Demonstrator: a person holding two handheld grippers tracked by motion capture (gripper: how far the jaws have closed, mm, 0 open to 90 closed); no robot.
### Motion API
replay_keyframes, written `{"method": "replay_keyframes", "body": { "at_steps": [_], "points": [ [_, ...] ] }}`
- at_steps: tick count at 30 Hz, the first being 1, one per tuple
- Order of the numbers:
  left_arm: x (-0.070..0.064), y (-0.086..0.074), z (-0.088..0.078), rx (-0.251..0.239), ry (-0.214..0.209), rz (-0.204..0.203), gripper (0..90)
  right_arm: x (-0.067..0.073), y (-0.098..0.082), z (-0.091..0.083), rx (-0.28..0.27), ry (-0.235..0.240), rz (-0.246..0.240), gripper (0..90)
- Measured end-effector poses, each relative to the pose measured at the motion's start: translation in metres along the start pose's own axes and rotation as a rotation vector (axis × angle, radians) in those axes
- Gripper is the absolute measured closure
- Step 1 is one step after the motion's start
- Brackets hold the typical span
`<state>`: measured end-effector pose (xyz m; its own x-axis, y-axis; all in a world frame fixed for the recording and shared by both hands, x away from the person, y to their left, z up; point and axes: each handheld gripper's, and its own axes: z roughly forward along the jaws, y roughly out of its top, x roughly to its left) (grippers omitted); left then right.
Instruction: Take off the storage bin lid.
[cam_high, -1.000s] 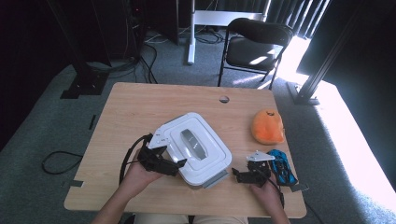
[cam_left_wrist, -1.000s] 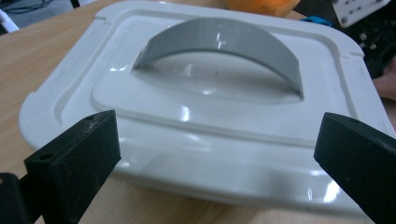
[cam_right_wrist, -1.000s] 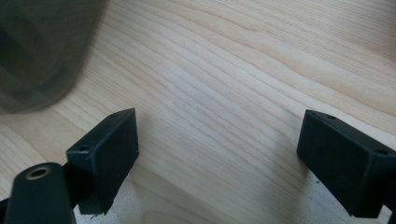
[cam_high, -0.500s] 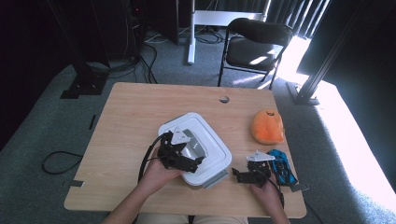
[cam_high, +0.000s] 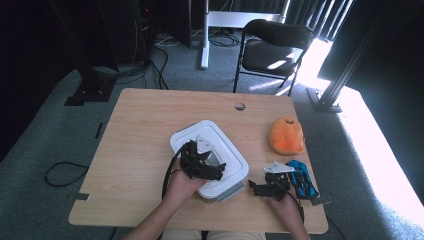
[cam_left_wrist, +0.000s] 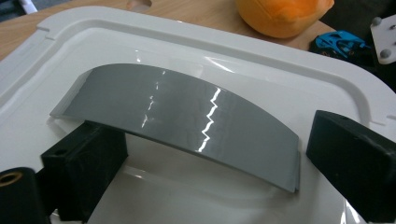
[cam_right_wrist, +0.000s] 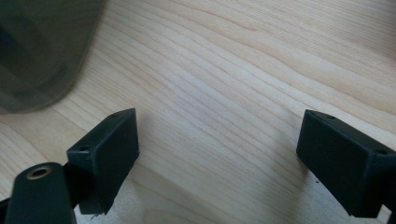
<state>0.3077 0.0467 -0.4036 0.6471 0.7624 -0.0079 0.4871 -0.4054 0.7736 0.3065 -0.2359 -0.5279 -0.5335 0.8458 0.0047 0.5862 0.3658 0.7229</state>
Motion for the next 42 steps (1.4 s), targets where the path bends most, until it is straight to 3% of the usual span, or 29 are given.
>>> {"method": "replay_keyframes", "body": {
  "at_steps": [8, 11, 17, 22, 25, 30, 36, 42],
  "points": [
    [-0.005, -0.006, -0.003, -0.062, -0.029, 0.029, 29.8, 0.000, 0.000, 0.000, 0.000, -0.001, 0.000, 12.5],
    [-0.005, -0.006, -0.003, -0.063, -0.031, 0.036, 34.1, 0.000, 0.000, 0.000, 0.001, -0.002, 0.002, 12.5],
    [0.001, -0.011, -0.007, -0.096, -0.095, 0.012, 42.7, 0.000, 0.000, 0.000, 0.002, -0.003, 0.004, 12.5],
    [0.004, -0.012, -0.010, -0.125, -0.116, 0.009, 45.5, 0.000, 0.000, 0.000, 0.001, -0.003, 0.004, 12.5],
    [0.002, -0.008, -0.018, -0.137, -0.115, 0.051, 47.3, 0.000, 0.000, 0.000, 0.001, -0.003, 0.004, 12.5],
    [0.006, -0.004, -0.026, -0.140, -0.129, 0.066, 48.2, 0.000, 0.000, 0.000, -0.001, -0.004, 0.004, 12.5],
    [0.020, -0.001, -0.041, -0.158, -0.148, 0.047, 48.2, 0.000, 0.000, 0.000, -0.001, -0.004, 0.004, 12.5],
    [0.035, -0.004, -0.056, -0.165, -0.152, 0.061, 48.3, 0.000, 0.000, 0.000, 0.001, -0.004, 0.004, 12.5]
  ]
}}
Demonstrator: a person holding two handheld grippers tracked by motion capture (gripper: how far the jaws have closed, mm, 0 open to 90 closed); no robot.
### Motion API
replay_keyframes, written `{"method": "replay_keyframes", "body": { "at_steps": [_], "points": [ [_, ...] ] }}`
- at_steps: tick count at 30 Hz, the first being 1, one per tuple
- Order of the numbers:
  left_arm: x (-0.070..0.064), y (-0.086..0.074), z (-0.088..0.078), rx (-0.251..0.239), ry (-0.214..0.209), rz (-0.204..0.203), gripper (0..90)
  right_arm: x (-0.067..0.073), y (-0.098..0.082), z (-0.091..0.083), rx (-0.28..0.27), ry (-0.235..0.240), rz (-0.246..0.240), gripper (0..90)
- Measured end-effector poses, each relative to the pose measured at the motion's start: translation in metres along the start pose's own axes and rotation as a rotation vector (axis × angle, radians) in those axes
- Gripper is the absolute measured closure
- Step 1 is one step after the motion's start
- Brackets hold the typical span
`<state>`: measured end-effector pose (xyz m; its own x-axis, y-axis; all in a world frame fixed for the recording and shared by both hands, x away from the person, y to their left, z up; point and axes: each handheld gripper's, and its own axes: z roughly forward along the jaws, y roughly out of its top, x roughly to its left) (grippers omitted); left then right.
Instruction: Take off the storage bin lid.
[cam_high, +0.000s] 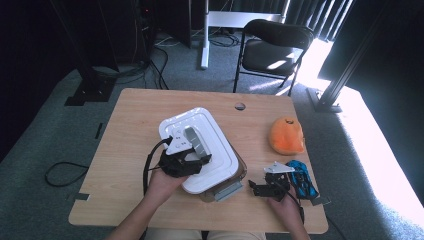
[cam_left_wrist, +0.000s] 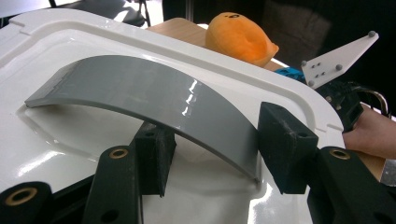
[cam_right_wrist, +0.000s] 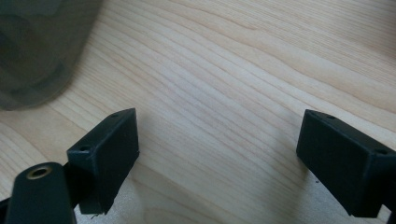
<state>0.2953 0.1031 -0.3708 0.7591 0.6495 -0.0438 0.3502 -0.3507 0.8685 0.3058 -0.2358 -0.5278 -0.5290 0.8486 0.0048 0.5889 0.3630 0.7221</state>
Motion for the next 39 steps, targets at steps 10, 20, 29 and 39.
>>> {"method": "replay_keyframes", "body": {
  "at_steps": [10, 20, 29, 39],
  "points": [
    [0.022, -0.014, -0.023, -0.003, 0.016, -0.001, 48.3, 0.000, 0.000, 0.000, -0.001, 0.000, 0.001, 12.5],
    [0.041, -0.028, -0.048, -0.016, 0.046, 0.009, 48.3, 0.000, 0.000, 0.000, 0.000, 0.000, 0.000, 12.5],
    [0.056, -0.043, -0.068, -0.024, 0.061, 0.002, 48.3, 0.000, 0.000, 0.000, -0.001, 0.000, 0.001, 12.5],
    [0.074, -0.067, -0.089, -0.042, 0.078, -0.013, 48.3, 0.000, 0.000, 0.000, -0.001, 0.000, 0.001, 12.5]
  ]
}}
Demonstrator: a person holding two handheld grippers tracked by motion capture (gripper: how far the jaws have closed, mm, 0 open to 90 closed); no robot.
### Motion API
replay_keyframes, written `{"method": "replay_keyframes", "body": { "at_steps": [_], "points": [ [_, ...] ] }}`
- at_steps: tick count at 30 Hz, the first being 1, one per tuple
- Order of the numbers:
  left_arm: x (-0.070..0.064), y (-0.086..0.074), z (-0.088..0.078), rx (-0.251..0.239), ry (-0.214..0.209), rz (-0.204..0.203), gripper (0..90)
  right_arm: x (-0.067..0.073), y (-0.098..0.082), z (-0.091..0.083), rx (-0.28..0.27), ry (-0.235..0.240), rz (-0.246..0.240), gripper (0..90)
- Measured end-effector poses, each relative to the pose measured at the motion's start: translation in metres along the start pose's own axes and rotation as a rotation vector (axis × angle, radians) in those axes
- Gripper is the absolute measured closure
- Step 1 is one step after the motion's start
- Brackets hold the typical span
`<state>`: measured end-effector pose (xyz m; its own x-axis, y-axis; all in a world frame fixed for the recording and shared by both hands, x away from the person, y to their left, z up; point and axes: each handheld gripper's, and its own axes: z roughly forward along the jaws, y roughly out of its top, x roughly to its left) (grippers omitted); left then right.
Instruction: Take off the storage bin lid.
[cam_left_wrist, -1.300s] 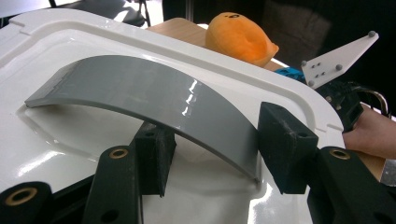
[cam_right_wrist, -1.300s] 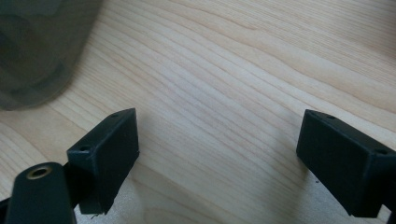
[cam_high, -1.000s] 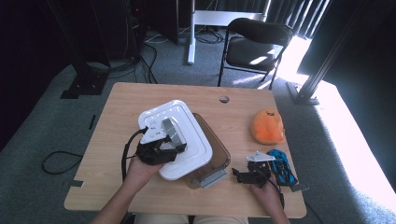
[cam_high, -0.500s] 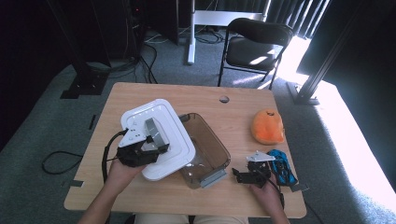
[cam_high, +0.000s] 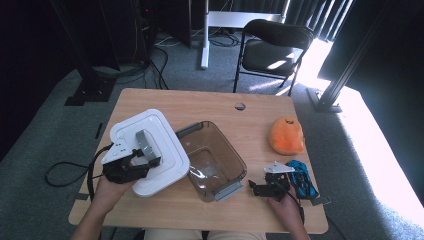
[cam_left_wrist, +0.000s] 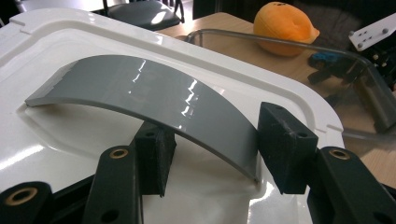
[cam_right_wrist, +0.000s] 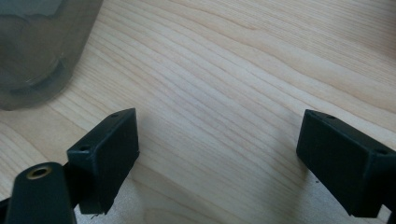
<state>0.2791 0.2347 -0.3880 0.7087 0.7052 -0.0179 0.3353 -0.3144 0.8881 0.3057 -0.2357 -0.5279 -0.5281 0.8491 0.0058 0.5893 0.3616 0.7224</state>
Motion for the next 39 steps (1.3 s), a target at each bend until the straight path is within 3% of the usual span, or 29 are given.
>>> {"method": "replay_keyframes", "body": {
  "at_steps": [8, 11, 14, 18, 21, 28, 39],
  "points": [
    [0.010, -0.014, -0.009, -0.008, 0.012, -0.009, 48.3, 0.000, 0.000, 0.000, 0.000, 0.000, -0.001, 12.5],
    [0.017, -0.026, -0.014, -0.013, 0.026, -0.006, 48.3, 0.000, 0.000, 0.000, 0.000, 0.000, -0.001, 12.5],
    [0.019, -0.029, -0.014, -0.012, 0.024, -0.011, 48.3, 0.000, 0.000, 0.000, 0.000, 0.000, -0.001, 12.5],
    [0.028, -0.047, -0.014, -0.005, 0.005, -0.007, 48.3, 0.000, 0.000, 0.000, 0.000, 0.000, -0.001, 12.5],
    [0.031, -0.056, -0.009, 0.006, 0.008, -0.017, 48.3, 0.000, 0.000, 0.000, 0.000, 0.000, -0.001, 12.5],
    [0.036, -0.071, 0.010, 0.033, -0.023, -0.013, 48.2, 0.000, 0.000, 0.000, 0.000, -0.002, 0.000, 12.5],
    [0.046, -0.094, 0.041, 0.065, -0.074, -0.043, 48.2, 0.000, 0.000, 0.000, 0.000, -0.002, 0.001, 12.5]
  ]
}}
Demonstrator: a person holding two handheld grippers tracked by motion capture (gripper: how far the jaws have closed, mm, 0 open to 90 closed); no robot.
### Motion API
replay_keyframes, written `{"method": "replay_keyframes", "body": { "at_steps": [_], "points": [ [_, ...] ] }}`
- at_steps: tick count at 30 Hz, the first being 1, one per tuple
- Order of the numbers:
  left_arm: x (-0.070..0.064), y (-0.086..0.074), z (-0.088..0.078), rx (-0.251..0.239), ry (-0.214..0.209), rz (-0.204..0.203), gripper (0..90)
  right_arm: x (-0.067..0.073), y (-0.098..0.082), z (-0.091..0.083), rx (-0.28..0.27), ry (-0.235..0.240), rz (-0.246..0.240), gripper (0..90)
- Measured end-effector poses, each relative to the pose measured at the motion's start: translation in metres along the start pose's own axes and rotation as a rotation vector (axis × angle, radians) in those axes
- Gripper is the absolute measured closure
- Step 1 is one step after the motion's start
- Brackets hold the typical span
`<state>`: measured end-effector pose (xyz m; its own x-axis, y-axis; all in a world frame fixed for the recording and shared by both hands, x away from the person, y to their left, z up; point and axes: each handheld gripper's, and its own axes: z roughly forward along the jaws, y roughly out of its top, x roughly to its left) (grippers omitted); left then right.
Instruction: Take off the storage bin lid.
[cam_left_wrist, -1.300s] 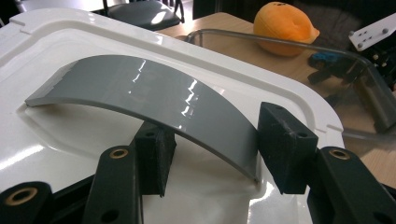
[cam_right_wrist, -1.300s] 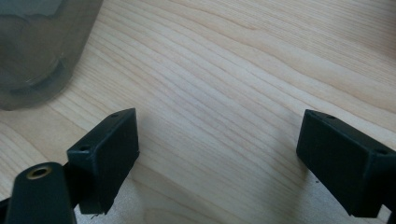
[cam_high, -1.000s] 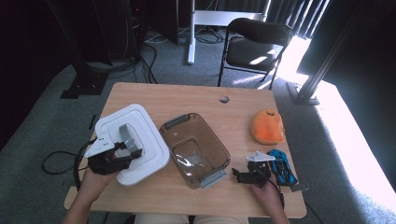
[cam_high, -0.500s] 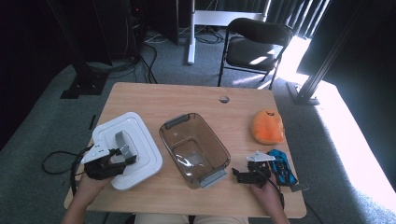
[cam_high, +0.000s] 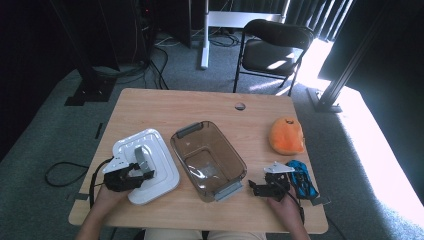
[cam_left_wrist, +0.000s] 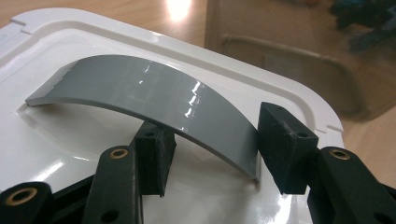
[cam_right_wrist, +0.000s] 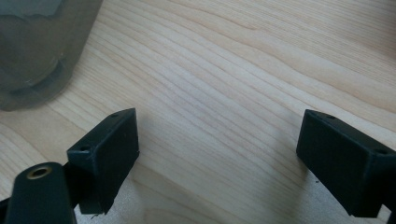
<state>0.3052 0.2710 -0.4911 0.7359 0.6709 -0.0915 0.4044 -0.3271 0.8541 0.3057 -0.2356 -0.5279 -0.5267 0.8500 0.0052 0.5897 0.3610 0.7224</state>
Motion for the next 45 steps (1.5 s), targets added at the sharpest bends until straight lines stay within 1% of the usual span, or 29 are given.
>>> {"method": "replay_keyframes", "body": {
  "at_steps": [2, 3, 5, 7, 9, 10, 13, 14, 17, 20, 22, 25, 26, 28, 29, 30, 32, 33, 34, 36, 37, 38, 40, 41, 42, 44, 45],
  "points": [
    [0.002, -0.002, 0.005, 0.012, -0.003, -0.009, 48.2, 0.000, 0.000, 0.000, 0.000, 0.000, 0.000, 12.5],
    [0.003, -0.003, 0.007, 0.011, -0.009, -0.005, 48.2, 0.000, 0.000, 0.000, 0.000, 0.000, 0.000, 12.5],
    [0.005, -0.004, 0.011, 0.020, -0.012, -0.017, 48.2, 0.000, 0.000, 0.000, 0.000, 0.000, 0.000, 12.5],
    [0.005, -0.006, 0.014, 0.031, -0.012, -0.012, 48.2, 0.000, 0.000, 0.000, 0.000, 0.000, 0.000, 12.5],
    [0.007, -0.007, 0.016, 0.037, -0.022, -0.021, 48.1, 0.000, 0.000, 0.000, 0.000, 0.000, 0.000, 12.5],
    [0.007, -0.008, 0.017, 0.040, -0.021, -0.016, 48.1, 0.000, 0.000, 0.000, 0.000, 0.000, 0.000, 12.5],
    [0.007, -0.009, 0.020, 0.047, -0.031, -0.018, 48.1, 0.000, 0.000, 0.000, 0.000, 0.000, 0.000, 12.5],
    [0.008, -0.009, 0.021, 0.051, -0.028, -0.012, 48.1, 0.000, 0.000, 0.000, 0.000, 0.000, 0.000, 12.5],
    [0.010, -0.010, 0.025, 0.056, -0.036, -0.022, 48.0, 0.000, 0.000, 0.000, 0.000, 0.000, 0.000, 12.5],
    [0.010, -0.011, 0.029, 0.076, -0.040, -0.018, 48.0, 0.000, 0.000, 0.000, 0.000, 0.000, 0.000, 12.5],
    [0.010, -0.011, 0.031, 0.078, -0.049, -0.013, 47.9, 0.000, 0.000, 0.000, 0.000, 0.000, 0.000, 12.5],
    [0.010, -0.010, 0.032, 0.088, -0.049, -0.021, 47.7, 0.000, 0.000, 0.000, 0.000, 0.000, 0.000, 12.5],
    [0.011, -0.010, 0.033, 0.094, -0.048, -0.032, 47.4, 0.000, 0.000, 0.000, 0.000, 0.000, 0.000, 12.5],
    [0.011, -0.010, 0.034, 0.096, -0.048, -0.034, 46.6, 0.000, 0.000, 0.000, 0.000, 0.000, 0.000, 12.5],
    [0.012, -0.010, 0.034, 0.099, -0.051, -0.044, 46.4, 0.000, 0.000, 0.000, 0.000, 0.000, 0.000, 12.5],
    [0.012, -0.010, 0.035, 0.112, -0.048, -0.046, 44.0, 0.000, 0.000, 0.000, 0.000, 0.000, 0.000, 12.5],
    [0.011, -0.010, 0.036, 0.113, -0.039, -0.036, 41.9, 0.000, 0.000, 0.000, 0.000, 0.000, 0.000, 12.5],
    [0.010, -0.010, 0.036, 0.117, -0.040, -0.031, 41.5, 0.000, 0.000, 0.000, 0.000, 0.000, 0.000, 12.5],
    [0.010, -0.010, 0.037, 0.118, -0.045, -0.026, 39.1, 0.000, 0.000, 0.000, 0.000, 0.000, 0.000, 12.5],
    [0.009, -0.009, 0.037, 0.116, -0.040, -0.032, 37.2, 0.000, 0.000, 0.000, 0.000, 0.000, 0.000, 12.5],
    [0.009, -0.009, 0.037, 0.119, -0.030, -0.030, 33.8, 0.000, 0.000, 0.000, 0.000, 0.000, 0.000, 12.5],
    [0.008, -0.009, 0.037, 0.124, -0.011, -0.023, 29.0, 0.000, 0.000, 0.000, 0.000, 0.000, 0.000, 12.5],
    [0.008, -0.008, 0.035, 0.123, 0.000, -0.033, 24.8, 0.000, 0.000, 0.000, 0.000, 0.000, 0.000, 12.6],
    [0.008, -0.008, 0.034, 0.130, 0.002, -0.042, 19.0, 0.000, 0.000, 0.000, 0.000, 0.000, 0.000, 12.5],
    [0.009, -0.007, 0.032, 0.130, 0.010, -0.048, 16.2, 0.000, 0.000, 0.000, -0.001, 0.000, 0.000, 12.5],
    [0.010, -0.007, 0.027, 0.121, 0.034, -0.063, 16.1, 0.000, 0.000, 0.000, 0.000, -0.001, 0.000, 12.5],
    [0.012, -0.007, 0.025, 0.124, 0.042, -0.074, 13.5, 0.000, 0.000, 0.000, -0.001, 0.000, 0.000, 12.5]
  ]
}}
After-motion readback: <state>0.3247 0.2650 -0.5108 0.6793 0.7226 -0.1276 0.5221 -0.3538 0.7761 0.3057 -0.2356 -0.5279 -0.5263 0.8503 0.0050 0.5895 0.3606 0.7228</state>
